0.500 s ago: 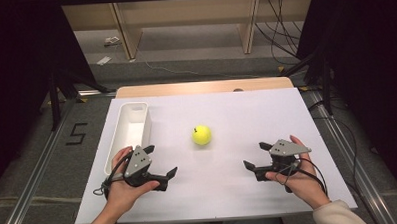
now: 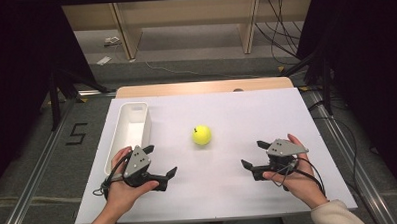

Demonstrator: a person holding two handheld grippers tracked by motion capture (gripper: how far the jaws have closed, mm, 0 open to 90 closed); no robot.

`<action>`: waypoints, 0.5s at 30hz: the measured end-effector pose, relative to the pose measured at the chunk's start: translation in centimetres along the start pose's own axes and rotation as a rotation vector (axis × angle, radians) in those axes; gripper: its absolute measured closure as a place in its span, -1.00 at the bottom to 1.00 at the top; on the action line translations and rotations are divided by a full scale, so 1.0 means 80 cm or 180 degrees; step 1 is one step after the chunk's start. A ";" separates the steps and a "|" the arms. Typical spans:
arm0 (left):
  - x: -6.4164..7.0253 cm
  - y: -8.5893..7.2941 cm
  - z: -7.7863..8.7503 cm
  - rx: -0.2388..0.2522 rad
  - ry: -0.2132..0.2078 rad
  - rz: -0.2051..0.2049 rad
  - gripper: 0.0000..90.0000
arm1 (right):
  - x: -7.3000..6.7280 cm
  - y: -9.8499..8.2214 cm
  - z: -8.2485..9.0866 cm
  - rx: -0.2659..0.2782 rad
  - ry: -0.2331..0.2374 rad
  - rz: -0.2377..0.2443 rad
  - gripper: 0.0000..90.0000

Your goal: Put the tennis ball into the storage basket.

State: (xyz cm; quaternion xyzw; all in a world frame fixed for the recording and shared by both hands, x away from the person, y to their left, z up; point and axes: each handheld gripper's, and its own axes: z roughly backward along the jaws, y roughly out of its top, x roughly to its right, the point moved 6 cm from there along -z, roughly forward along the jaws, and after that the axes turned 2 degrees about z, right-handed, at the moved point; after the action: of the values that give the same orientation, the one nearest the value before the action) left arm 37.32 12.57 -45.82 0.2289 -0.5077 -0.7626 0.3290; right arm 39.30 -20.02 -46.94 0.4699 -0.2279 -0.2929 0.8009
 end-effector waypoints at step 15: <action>0.002 0.002 0.001 0.0014 -0.0011 -0.0004 -1.00 | -0.024 0.026 -0.033 0.0054 0.0113 0.0071 -0.66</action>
State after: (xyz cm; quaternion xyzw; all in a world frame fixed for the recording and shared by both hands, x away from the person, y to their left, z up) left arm 37.22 12.49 -45.67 0.2286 -0.5098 -0.7621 0.3272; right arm 40.11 -16.26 -46.43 0.4792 -0.2214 -0.2736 0.8040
